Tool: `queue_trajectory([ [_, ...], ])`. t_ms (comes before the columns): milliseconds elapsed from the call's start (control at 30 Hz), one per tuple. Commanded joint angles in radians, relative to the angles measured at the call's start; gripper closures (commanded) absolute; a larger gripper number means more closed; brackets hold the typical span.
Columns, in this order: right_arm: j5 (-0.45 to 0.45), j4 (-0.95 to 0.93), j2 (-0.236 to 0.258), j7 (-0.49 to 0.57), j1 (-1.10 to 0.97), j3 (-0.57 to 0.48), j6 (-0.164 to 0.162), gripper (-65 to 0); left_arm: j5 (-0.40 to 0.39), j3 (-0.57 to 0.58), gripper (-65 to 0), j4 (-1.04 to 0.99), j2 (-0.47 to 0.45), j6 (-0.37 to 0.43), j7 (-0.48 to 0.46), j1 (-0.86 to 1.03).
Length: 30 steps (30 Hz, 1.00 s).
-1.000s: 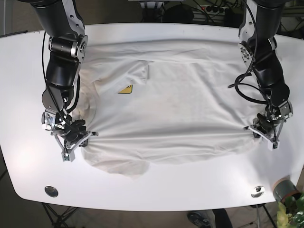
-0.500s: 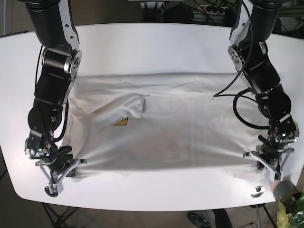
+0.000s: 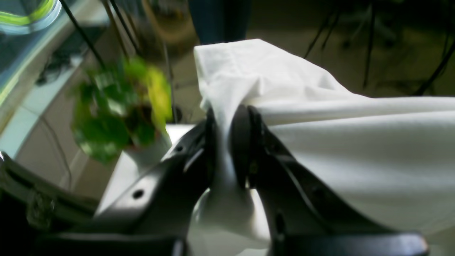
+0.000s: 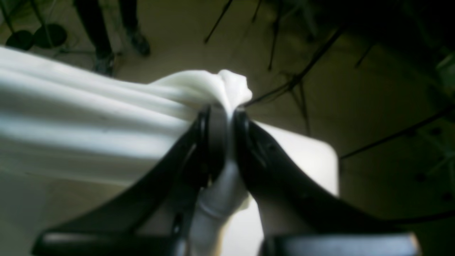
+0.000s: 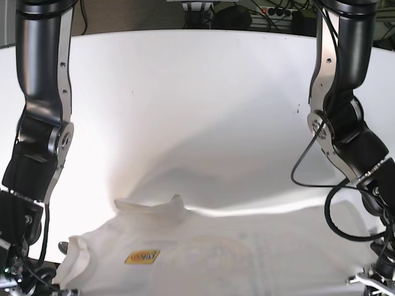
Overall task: Fold the T-shirt properly
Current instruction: 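Lift the shirt with both grippers and fling it flat again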
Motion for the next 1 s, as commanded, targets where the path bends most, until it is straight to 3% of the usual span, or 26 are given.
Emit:
queue_trajectory([
  [0, -0.024, 0.021, 0.021, -0.012, 0.103, -0.007, -0.017, -2.2, 0.015, 0.001, 0.0, 0.022, -0.021, 0.016, -0.03, -0.078],
  [267, -0.021, 0.087, 0.041, -0.127, 0.133, -0.012, -0.016, -2.2, 0.015, 0.001, 0.0, 0.068, -0.022, 0.016, 0.001, -0.132],
  [400, -0.021, 0.187, 0.049, -0.156, 0.116, -0.007, 0.026, -2.2, 0.013, -0.001, 0.0, 0.145, -0.021, 0.015, 0.008, -0.047],
  [500, -0.021, 0.267, 0.05, -0.177, 0.019, -0.004, 0.036, -2.2, 0.004, -0.001, 0.0, 0.166, -0.021, 0.015, 0.005, 0.032],
  [767, -0.021, 0.512, 0.044, -0.196, -0.337, 0.105, 0.039, -2.2, -0.165, -0.005, 0.0, 0.248, -0.062, 0.015, -0.004, 0.327],
  [967, -0.021, 0.629, -0.03, -0.196, -0.575, 0.212, 0.069, -2.2, -0.249, -0.005, 0.0, 0.274, -0.088, 0.015, -0.078, 0.554],
])
